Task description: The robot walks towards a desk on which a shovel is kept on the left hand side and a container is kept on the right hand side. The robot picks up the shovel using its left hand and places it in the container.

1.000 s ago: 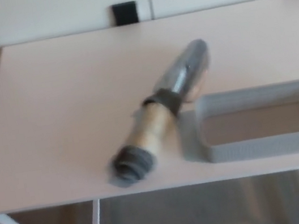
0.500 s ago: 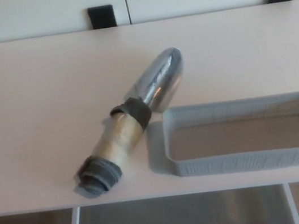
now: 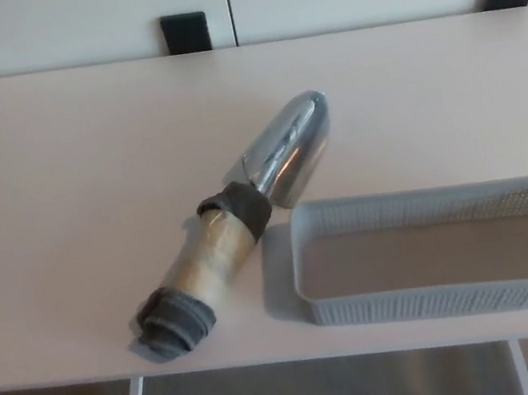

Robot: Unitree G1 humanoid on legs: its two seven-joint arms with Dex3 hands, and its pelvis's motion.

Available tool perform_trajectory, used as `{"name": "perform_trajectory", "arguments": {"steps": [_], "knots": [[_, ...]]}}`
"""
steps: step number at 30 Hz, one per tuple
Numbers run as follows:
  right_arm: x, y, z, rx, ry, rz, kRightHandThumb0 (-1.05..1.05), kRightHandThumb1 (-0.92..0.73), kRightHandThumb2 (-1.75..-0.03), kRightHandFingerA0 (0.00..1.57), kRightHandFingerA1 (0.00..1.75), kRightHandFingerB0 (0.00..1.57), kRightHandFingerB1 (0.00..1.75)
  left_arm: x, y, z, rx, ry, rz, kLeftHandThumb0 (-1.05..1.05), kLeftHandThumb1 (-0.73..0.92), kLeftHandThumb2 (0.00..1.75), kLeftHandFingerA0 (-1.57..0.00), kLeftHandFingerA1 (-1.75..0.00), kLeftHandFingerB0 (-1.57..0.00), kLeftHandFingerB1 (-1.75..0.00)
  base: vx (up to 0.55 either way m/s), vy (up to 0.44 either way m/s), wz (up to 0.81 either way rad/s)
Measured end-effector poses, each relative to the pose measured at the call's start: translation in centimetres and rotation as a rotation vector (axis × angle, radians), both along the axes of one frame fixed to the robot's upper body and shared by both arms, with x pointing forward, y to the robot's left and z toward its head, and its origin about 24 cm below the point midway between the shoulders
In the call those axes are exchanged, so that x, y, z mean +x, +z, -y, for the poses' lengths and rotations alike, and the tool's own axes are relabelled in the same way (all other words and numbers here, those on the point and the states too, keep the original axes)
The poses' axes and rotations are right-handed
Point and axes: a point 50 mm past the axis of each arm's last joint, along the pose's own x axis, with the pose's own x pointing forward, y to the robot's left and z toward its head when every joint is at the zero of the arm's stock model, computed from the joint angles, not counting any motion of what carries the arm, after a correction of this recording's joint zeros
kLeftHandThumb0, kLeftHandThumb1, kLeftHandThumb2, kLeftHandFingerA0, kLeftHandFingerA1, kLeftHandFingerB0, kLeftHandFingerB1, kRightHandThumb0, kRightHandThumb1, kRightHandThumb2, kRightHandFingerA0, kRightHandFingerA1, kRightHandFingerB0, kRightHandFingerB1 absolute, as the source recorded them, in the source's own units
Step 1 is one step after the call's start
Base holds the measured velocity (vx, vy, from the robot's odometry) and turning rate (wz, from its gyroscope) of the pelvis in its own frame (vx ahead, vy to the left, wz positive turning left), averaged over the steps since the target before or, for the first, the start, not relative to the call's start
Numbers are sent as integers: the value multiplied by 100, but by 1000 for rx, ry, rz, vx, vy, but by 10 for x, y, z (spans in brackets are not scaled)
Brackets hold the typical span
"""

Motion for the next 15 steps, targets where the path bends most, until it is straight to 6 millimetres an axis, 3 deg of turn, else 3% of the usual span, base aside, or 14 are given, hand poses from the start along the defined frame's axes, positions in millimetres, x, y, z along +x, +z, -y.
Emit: {"name": "perform_trajectory", "arguments": {"steps": [4, 9, 12, 13, 14, 15], "knots": [[-1, 0, 0, 1, 1, -3, -47, -56, -70, 20, 44, 15, 40, -2, 1, 0, -1, -11, 2, -33, 50, 62, -29, -40, -25, -35, 0, 0, 0], [0, 0, -1, 2, 5, -1, -47, -55, -70, 20, 45, 16, 40, -3, 18, 4, 59, -170, 46, -49, 44, 69, -33, -44, -28, -41, 0, 0, 0], [0, 0, -1, 2, 6, -1, -48, -55, -71, 21, 45, 16, 40, -2, 31, 8, 74, -244, 91, -49, 42, 68, -35, -44, -31, -41, 0, 0, 0], [1, 0, -1, 2, 7, 0, -48, -52, -72, 22, 46, 16, 41, -1, 36, 10, 77, -268, 109, -48, 50, 55, -41, -36, -36, -33, 0, 0, 0], [1, 0, -1, 2, 7, 1, -48, -52, -72, 22, 46, 16, 41, 0, 41, 12, 78, -288, 125, -48, 50, 55, -41, -36, -36, -33, 0, 0, 0], [2, 0, -1, 2, 8, 1, -49, -53, -71, 22, 46, 17, 41, 1, 45, 13, 78, -307, 142, -53, 38, 78, -37, -52, -23, -43, 0, 0, 0]]}}
